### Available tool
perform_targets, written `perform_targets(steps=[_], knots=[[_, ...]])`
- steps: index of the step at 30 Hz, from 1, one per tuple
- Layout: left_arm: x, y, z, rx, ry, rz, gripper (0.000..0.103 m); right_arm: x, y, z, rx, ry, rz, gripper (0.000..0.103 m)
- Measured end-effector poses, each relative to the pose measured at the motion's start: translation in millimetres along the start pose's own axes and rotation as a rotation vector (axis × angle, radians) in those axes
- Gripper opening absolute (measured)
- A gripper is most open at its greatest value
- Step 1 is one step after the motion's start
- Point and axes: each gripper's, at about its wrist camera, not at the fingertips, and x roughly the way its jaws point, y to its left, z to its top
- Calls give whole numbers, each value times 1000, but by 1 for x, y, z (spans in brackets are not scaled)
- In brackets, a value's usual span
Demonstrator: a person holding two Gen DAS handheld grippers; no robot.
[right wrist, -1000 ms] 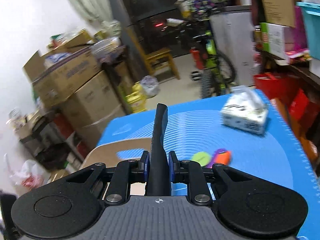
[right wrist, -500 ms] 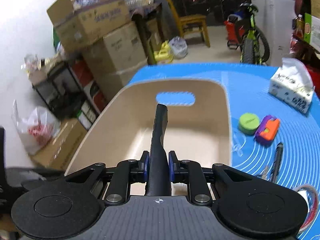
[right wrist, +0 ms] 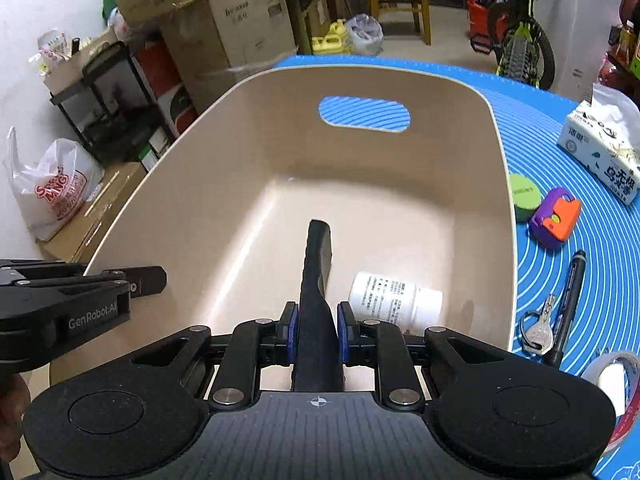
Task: Organize rigid objects
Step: 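Carry the black remote into the basket and release it with the right gripper, then move the right gripper to the white charger and grasp it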
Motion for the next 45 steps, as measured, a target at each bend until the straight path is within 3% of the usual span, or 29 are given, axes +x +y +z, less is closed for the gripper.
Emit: perform_targets(steps=[2,6,11,17,22,30,45], knots=[[0,0,0,0,0,0,6,-2,-3,2,5,2,11,33],[1,-1,-1,0,2,-1,6,-15,-9,5,25,-42,46,53],[1,-2,-1,-2,4,-2,6,-45,-14,10,12,-123,46,67],[1,-2,-1,-3,4,-2,6,-83,-43,12,53,-213,14,69],[1,-2,-1,-3,4,-2,6,-100,-88,2,98,-236,-81,71],[2,-1,-1,-4,5,2,6,-88,-156,-31,167,-151,-228,70],[1,-4,1,-11,7,13,7,-49,-187,-60,136,-5,-276,58]])
